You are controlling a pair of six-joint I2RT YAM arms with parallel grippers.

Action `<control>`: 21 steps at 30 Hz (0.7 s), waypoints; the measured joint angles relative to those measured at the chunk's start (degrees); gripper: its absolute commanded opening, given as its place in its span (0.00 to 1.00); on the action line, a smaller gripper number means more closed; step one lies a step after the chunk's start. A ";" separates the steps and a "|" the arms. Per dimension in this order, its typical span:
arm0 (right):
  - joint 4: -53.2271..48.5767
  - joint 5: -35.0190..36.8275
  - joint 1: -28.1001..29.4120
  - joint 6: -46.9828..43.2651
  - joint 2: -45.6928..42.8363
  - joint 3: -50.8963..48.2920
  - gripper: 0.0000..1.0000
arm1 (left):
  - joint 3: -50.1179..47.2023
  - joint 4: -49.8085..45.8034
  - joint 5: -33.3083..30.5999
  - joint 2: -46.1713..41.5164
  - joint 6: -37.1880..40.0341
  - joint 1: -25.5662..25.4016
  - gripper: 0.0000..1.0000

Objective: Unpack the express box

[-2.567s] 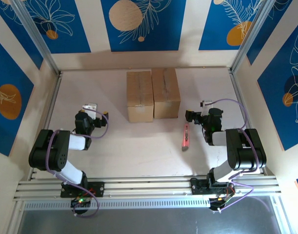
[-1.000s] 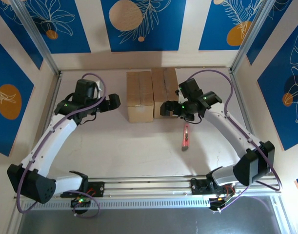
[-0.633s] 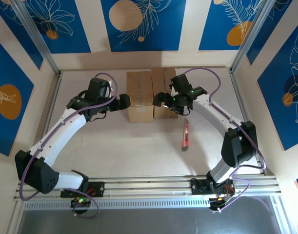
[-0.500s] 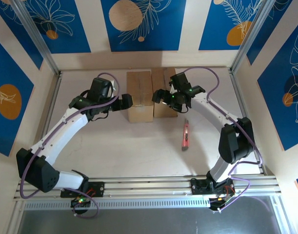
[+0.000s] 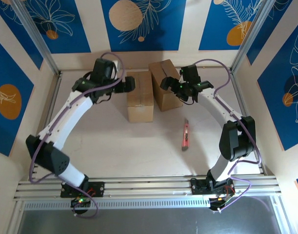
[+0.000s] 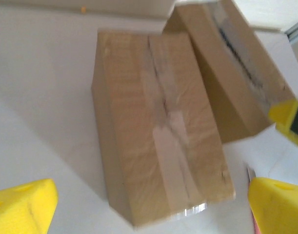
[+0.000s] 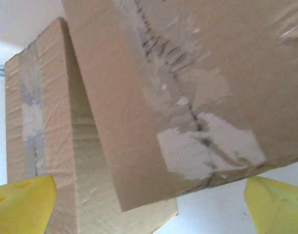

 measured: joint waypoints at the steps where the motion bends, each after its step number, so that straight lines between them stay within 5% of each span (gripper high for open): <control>1: -0.15 -0.33 0.59 0.00 -0.63 -0.33 0.99 | 3.17 -0.31 0.35 2.38 1.29 0.76 1.00; 11: -1.77 -4.02 7.17 0.72 -7.10 -3.63 0.99 | 32.09 -0.98 10.58 30.99 13.16 7.32 1.00; 21: -1.79 -4.37 9.05 2.21 -5.07 -3.72 0.99 | 38.10 4.55 18.99 42.73 18.82 7.80 1.00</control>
